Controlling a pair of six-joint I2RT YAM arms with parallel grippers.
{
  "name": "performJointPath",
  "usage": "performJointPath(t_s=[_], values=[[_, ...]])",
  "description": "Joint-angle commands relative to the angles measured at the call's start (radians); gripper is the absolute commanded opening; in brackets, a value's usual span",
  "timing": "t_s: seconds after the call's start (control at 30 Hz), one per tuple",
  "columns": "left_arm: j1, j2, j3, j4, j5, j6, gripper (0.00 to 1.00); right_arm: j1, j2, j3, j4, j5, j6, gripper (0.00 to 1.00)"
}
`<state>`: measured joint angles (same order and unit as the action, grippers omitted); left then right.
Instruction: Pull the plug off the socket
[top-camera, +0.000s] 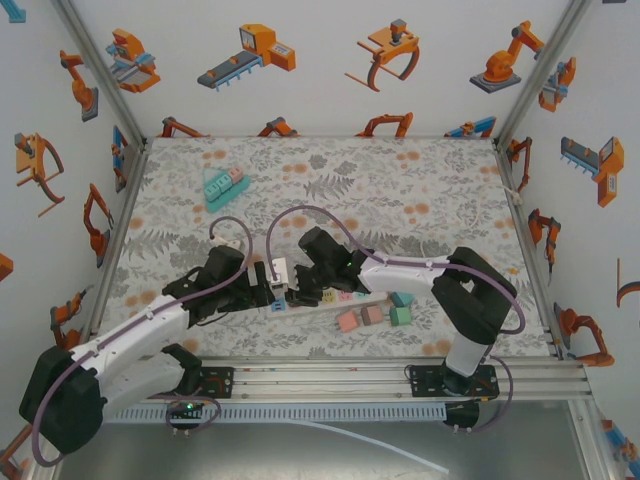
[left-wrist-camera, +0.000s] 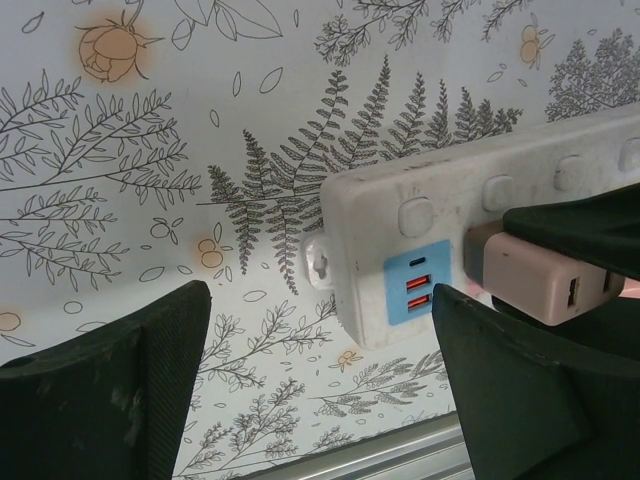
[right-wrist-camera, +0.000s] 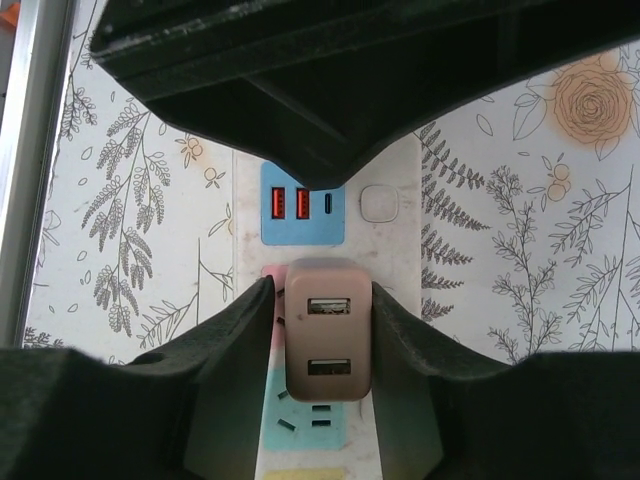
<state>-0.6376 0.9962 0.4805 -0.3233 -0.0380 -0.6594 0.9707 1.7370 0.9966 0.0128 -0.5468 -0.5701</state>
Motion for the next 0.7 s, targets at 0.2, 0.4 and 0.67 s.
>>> performJointPath(t_s=[0.2, 0.4, 0.67], values=[[0.006, 0.078, -0.01, 0.017, 0.015, 0.009, 0.82, -0.003, 0.01, 0.032, 0.002, -0.055, -0.001, 0.32], [0.006, 0.124, -0.008, 0.036, 0.041, 0.009, 0.81, -0.005, 0.01, 0.034, 0.003, -0.054, 0.005, 0.26], [0.007, 0.185, 0.019, -0.032, 0.021, 0.061, 0.81, -0.004, -0.01, 0.04, 0.053, -0.062, 0.057, 0.19]])
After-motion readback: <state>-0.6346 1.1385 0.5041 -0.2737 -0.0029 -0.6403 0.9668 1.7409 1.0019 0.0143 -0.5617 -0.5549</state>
